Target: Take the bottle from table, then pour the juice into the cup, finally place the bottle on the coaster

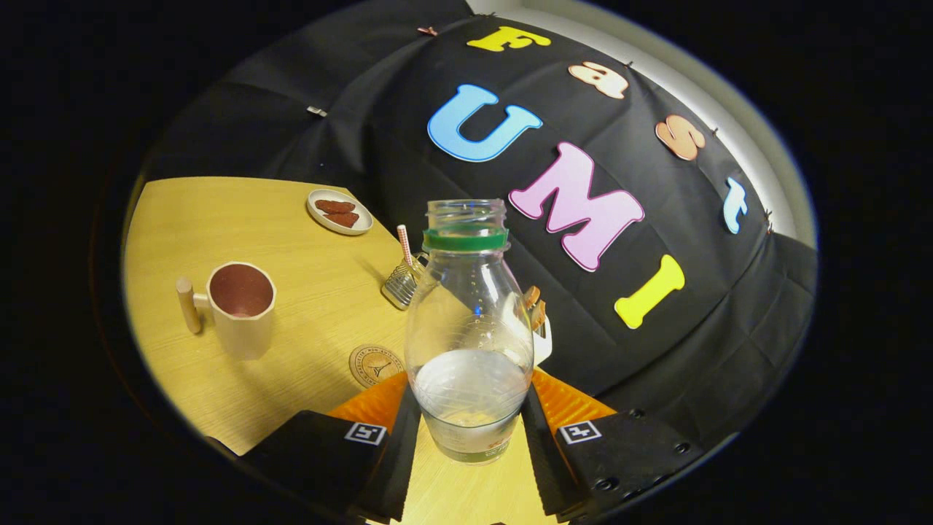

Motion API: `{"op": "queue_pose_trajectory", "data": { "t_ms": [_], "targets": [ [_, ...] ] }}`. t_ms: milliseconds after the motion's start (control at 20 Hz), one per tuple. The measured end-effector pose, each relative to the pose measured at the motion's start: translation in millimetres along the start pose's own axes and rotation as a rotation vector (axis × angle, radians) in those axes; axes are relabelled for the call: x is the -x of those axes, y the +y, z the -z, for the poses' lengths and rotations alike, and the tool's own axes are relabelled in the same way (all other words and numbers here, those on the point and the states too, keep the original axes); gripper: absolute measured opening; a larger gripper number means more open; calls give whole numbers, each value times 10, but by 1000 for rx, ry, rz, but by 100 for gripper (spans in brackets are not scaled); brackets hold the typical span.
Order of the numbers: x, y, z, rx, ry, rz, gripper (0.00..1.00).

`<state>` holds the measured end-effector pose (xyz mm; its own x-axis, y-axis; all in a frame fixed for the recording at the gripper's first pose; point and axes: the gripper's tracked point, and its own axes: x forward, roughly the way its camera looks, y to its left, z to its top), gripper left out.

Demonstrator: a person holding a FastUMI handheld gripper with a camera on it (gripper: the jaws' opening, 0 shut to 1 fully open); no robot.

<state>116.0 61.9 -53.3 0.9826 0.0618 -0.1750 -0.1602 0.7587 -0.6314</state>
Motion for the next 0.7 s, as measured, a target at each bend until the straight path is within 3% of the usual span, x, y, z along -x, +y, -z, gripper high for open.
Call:
{"op": "queue_pose_trajectory", "data": {
  "t_ms": [450,700],
  "targets": [
    [-102,73,-101,189,57,54,70],
    [-141,265,-122,309,43,33,70]
  ]
}}
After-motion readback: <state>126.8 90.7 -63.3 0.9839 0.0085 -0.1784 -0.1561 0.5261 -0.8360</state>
